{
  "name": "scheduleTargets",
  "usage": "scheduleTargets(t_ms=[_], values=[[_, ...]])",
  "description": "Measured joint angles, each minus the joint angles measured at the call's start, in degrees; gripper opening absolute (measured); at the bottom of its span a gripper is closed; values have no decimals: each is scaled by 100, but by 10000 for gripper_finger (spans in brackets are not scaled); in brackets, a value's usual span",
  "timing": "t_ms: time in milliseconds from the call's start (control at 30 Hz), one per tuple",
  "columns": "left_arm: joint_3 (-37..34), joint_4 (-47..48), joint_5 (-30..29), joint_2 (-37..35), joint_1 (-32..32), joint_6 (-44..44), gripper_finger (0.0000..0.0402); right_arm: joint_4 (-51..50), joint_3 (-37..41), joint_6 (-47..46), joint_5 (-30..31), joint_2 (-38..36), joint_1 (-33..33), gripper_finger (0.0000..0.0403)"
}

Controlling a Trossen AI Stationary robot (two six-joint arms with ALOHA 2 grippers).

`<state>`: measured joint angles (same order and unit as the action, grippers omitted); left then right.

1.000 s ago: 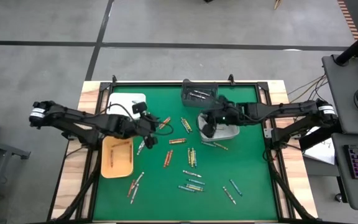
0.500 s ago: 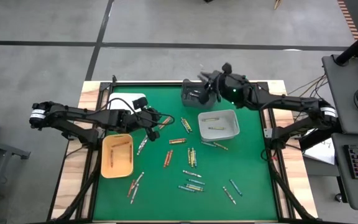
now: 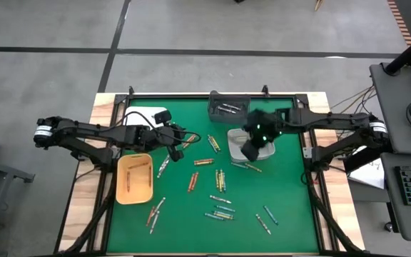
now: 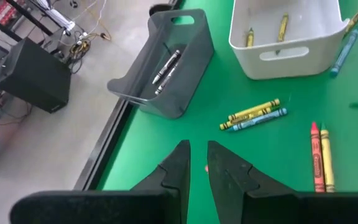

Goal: Sort crayons
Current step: Put the green crayon into the gray bin

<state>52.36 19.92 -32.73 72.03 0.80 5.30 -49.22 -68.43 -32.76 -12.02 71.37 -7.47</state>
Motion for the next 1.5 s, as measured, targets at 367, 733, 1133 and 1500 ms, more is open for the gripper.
scheduleTargets(t_ms=[367, 733, 1133, 1500], values=[[0, -150, -29, 0, 0, 47, 37, -1816, 359, -2432, -1, 0, 1308, 59], [0, -150, -29, 0, 0, -17, 37, -903, 1495, -2272, 519, 4, 2250, 59], [0, -260, -29, 0, -4, 17, 37, 530, 2220, -1091, 2018, 4, 2436, 59], [0, -362, -29, 0, -4, 20, 37, 731, 2261, -953, 2860, 4, 2436, 123]])
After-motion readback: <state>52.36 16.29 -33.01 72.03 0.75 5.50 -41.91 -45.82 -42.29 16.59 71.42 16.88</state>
